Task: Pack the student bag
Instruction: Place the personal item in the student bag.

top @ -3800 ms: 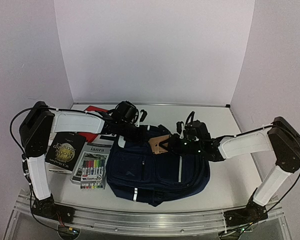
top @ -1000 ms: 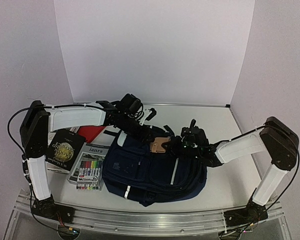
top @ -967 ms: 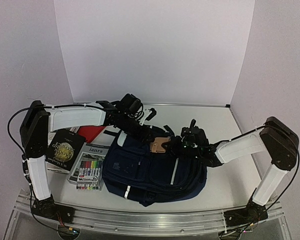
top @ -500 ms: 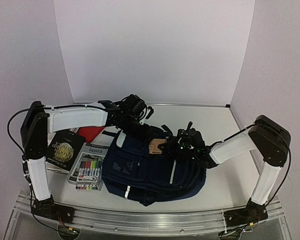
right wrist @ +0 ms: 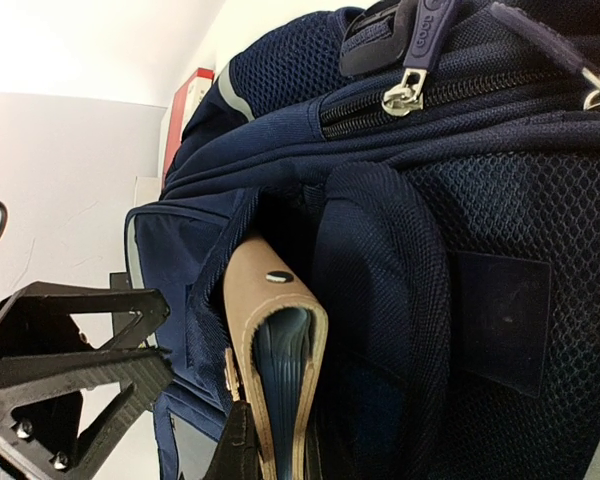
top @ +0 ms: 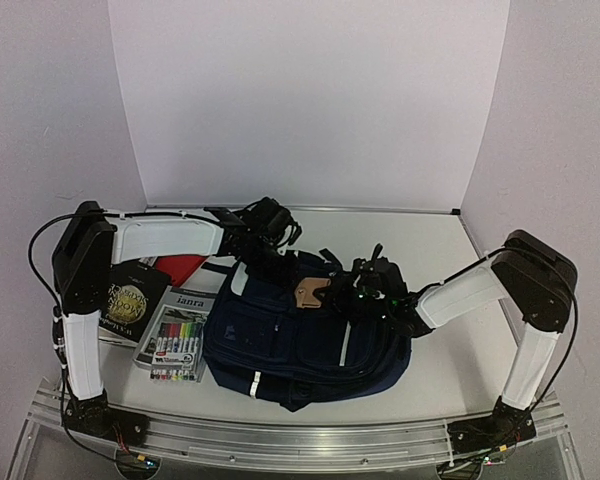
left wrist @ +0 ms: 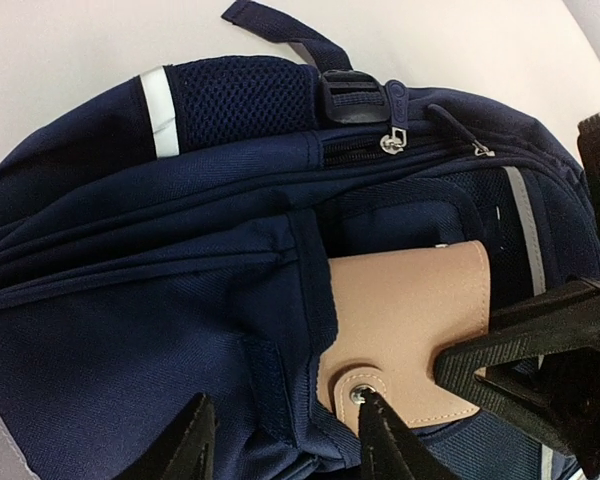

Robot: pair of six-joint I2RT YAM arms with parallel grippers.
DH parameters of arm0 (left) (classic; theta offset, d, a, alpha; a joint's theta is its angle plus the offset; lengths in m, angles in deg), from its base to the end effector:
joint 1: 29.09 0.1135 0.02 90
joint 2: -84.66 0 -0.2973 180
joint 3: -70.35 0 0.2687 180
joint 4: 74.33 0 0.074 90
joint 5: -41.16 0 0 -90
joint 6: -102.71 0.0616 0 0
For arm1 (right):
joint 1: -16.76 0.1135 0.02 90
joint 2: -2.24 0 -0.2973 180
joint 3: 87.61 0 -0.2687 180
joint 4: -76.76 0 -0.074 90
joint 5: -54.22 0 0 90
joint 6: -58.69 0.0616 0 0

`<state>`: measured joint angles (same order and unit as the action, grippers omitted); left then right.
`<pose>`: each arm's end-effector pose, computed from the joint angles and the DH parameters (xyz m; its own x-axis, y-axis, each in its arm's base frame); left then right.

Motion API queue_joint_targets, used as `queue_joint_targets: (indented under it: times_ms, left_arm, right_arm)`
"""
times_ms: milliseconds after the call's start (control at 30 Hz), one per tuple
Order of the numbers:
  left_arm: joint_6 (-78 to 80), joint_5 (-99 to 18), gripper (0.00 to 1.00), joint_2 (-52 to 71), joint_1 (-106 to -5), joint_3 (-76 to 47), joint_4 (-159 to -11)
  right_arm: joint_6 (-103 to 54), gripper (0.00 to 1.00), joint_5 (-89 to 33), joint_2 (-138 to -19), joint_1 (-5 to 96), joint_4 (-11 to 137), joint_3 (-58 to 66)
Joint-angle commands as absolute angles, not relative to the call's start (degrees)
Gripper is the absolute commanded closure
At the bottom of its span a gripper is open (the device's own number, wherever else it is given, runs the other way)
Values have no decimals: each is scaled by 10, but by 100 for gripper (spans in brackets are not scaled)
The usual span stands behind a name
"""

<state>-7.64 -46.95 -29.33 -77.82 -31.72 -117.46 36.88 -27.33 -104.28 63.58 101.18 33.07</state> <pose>0.3160 -0.3632 0.2185 -0.7725 0.3533 -0.5277 0.5280 0.8190 -0.2246 0.2750 0.3063 0.1491 -0.8542 0.4318 -0.2897 -0.0564 0.4769 0.8771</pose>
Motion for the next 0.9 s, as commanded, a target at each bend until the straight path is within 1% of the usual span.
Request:
queue_joint_targets:
  times_ms: [0, 233, 267, 333, 367, 400, 533, 633, 733, 867]
  left_arm:
    - [-89, -460, 59, -309, -776, -335, -1162]
    - [-90, -436, 69, -320, -776, -339, -1152]
    - [-89, -434, 74, -322, -776, -339, -1152]
    - [-89, -435, 89, -325, -776, -344, -1157]
    - [-89, -437, 95, -324, -776, -345, -1158]
    - [-89, -438, 99, -321, -776, -344, -1157]
    - [-82, -422, 100, -297, -776, -339, -1138]
    - [-77, -379, 100, -273, -776, -335, -1117]
    - [-77, -332, 100, -252, -776, -332, -1095]
    - [-73, -300, 100, -248, -776, -339, -1089]
  right_arm:
    - [371, 100, -253, -1045, 650, 1036, 320]
    - [370, 100, -251, -1045, 650, 1036, 319]
    - [370, 100, -251, -1045, 650, 1036, 319]
    - [370, 100, -252, -1044, 650, 1036, 320]
    - [371, 100, -253, -1044, 650, 1036, 320]
    - [372, 100, -253, -1046, 650, 1037, 320]
    - [379, 100, -254, -1055, 654, 1038, 318]
    - [390, 100, -251, -1062, 655, 1051, 318]
    - [404, 100, -240, -1071, 655, 1074, 319]
    - [424, 100, -223, -1075, 656, 1123, 322]
